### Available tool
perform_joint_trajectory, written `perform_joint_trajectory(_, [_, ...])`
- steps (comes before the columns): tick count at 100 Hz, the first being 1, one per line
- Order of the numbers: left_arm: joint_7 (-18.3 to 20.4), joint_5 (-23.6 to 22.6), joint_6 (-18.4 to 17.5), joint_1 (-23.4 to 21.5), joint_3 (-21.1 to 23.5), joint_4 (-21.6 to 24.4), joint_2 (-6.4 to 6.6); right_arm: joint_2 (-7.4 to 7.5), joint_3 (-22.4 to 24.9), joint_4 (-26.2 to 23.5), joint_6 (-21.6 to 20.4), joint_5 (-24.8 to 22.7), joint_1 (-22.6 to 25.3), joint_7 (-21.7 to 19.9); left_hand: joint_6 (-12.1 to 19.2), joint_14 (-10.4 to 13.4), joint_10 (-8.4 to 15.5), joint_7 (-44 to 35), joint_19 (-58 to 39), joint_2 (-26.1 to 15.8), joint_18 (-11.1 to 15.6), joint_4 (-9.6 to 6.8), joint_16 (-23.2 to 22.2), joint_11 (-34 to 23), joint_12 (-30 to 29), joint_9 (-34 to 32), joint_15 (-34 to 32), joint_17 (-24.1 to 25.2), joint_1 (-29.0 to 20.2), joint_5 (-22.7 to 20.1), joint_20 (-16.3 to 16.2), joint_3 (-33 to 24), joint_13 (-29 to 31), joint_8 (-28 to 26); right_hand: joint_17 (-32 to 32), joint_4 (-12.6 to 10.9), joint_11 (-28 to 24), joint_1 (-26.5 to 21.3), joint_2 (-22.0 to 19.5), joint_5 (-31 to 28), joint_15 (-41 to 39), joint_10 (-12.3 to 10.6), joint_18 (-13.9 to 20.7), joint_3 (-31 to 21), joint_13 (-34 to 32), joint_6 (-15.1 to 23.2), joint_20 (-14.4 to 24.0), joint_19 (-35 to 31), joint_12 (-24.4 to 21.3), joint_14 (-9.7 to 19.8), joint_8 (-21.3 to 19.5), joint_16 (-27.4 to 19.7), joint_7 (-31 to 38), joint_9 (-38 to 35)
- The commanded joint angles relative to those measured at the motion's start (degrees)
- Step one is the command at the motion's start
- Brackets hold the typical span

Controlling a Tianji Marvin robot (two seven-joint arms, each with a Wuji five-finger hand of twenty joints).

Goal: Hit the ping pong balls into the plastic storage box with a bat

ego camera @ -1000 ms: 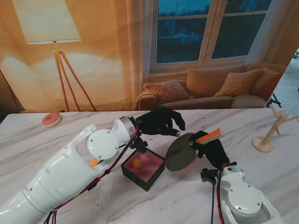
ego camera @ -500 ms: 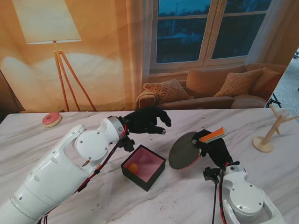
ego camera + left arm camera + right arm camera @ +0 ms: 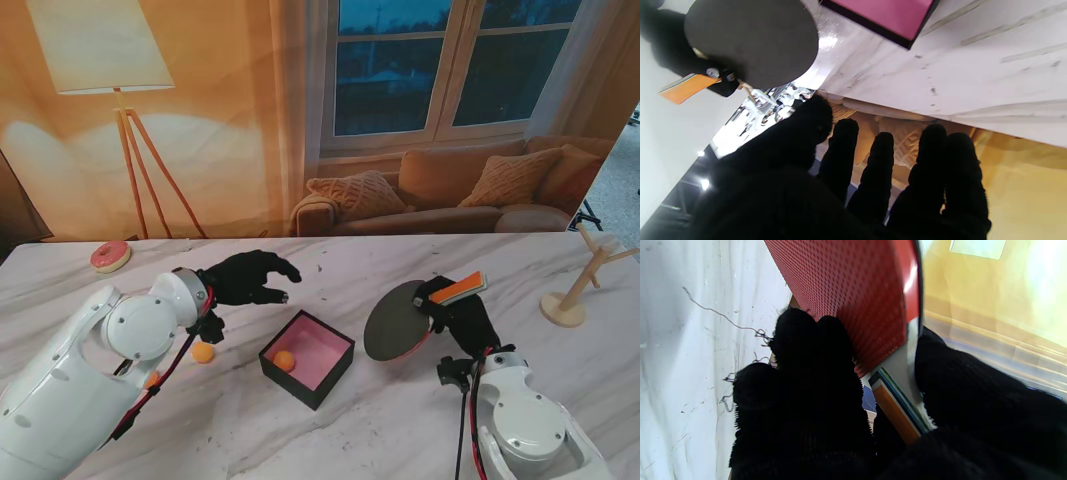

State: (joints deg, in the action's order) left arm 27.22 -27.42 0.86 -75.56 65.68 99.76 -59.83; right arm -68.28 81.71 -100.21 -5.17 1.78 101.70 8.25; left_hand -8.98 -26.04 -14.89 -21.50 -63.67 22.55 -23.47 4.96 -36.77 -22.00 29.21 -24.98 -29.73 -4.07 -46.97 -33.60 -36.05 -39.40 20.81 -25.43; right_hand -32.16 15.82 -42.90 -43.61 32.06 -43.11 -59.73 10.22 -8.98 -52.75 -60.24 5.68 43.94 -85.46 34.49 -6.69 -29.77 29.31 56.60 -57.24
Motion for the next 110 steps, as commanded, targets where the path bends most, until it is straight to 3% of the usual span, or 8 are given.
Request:
perform_joint_trajectory(1, [1.9, 0.6, 1.4, -1.6, 1.1, 0.3, 1.20, -0.04, 0.4, -0.7, -0.3, -0.1, 0.4, -0.8, 0.0, -0.4, 1.2, 0.9, 1.4, -0.8, -0.5, -1.13, 0.9, 1.4, -1.3, 2.6, 1.8, 1.4, 1.4, 1.7, -0.7, 1.4, -2.2, 0.4, 0.2, -2.6, -2.3, -5.3, -6.3, -3.2, -1.3, -3.4, 2.6, -3.9, -0.3, -0.5, 0.4, -1.4, 0.5, 3.7, -0.7, 0.6, 2.1, 0.1])
perform_joint_trajectory(19, [4.2, -2.7, 2.2, -5.1, 4.4, 0.9, 1.93, 0.06, 1.0, -0.9, -0.7, -0.7, 0.7, -1.0, 0.0, -0.1, 1.2, 2.7, 3.3, -1.0, -1.5, -1.22, 1.6, 2.6, -1.9, 3.5, 3.6, 2.4, 1.8, 2.5, -0.4, 3.0, -3.4, 0.9, 0.1, -2.6, -2.3, -5.3, -6.4, -3.2, -1.4, -3.4, 2.7, -3.8, -0.3, -0.4, 0.4, -1.4, 0.5, 3.7, -0.8, 0.7, 2.2, 0.0])
perform_joint_trajectory(40, [6.4, -5.3, 3.4, -8.2, 6.7, 0.9, 2.52, 0.02, 1.1, -1.1, -0.6, -0.8, 0.8, -0.8, 1.1, 1.1, 1.9, 7.1, 5.9, -2.2, -2.7, -1.51, 2.5, 5.2, -3.0, 8.5, 6.5, 3.3, 2.3, 8.1, 0.1, 6.9, -6.1, 2.1, 0.1, -2.6, -2.4, -5.3, -6.4, -3.3, -1.4, -3.3, 2.7, -3.7, -0.4, -0.5, 0.4, -1.5, 0.5, 3.7, -0.8, 0.7, 2.2, 0.0])
perform_joint_trajectory(59, [6.1, -7.3, 4.4, -10.2, 7.7, -0.3, 2.53, 0.01, 1.2, -1.0, -0.8, -0.8, 0.7, -0.8, 1.7, 2.9, 2.3, 8.7, 7.0, -2.8, -2.2, -1.67, 2.9, 6.7, -3.5, 11.8, 8.3, 4.4, 2.5, 10.7, 0.2, 8.7, -8.2, 2.6, 0.2, -2.6, -2.4, -5.3, -6.5, -3.4, -1.5, -3.3, 2.7, -3.6, -0.3, -0.5, 0.4, -1.5, 0.5, 3.7, -0.8, 0.7, 2.2, 0.0])
perform_joint_trajectory(83, [4.7, -8.8, 6.0, -11.7, 8.0, -2.4, 2.36, 0.05, 1.3, -1.1, -1.3, -0.9, 0.8, -0.8, 1.7, 3.9, 2.2, 9.0, 7.3, -2.4, -1.4, -1.88, 2.7, 6.9, -3.4, 13.2, 8.9, 5.3, 2.3, 10.9, -0.7, 9.1, -9.5, 2.6, 0.2, -2.6, -2.4, -5.3, -6.5, -3.4, -1.5, -3.3, 2.6, -3.5, -0.3, -0.4, 0.4, -1.6, 0.5, 3.7, -0.8, 0.7, 2.2, 0.0])
perform_joint_trajectory(110, [2.1, -13.1, 6.4, -12.6, 7.7, -5.5, 2.08, -0.06, 1.5, -0.7, -1.2, -1.1, 0.6, -0.3, 2.7, 3.6, 1.7, 8.4, 1.9, -0.5, -0.7, -2.04, -6.3, 2.9, 4.1, 15.3, 0.0, 3.8, 2.7, 13.9, -4.8, 3.7, -10.3, 1.9, 0.2, -2.7, -2.5, -5.3, -6.6, -3.4, -1.6, -3.3, 2.7, -3.4, -0.3, -0.5, 0.4, -1.6, 0.4, 3.6, -0.8, 0.7, 2.2, 0.0])
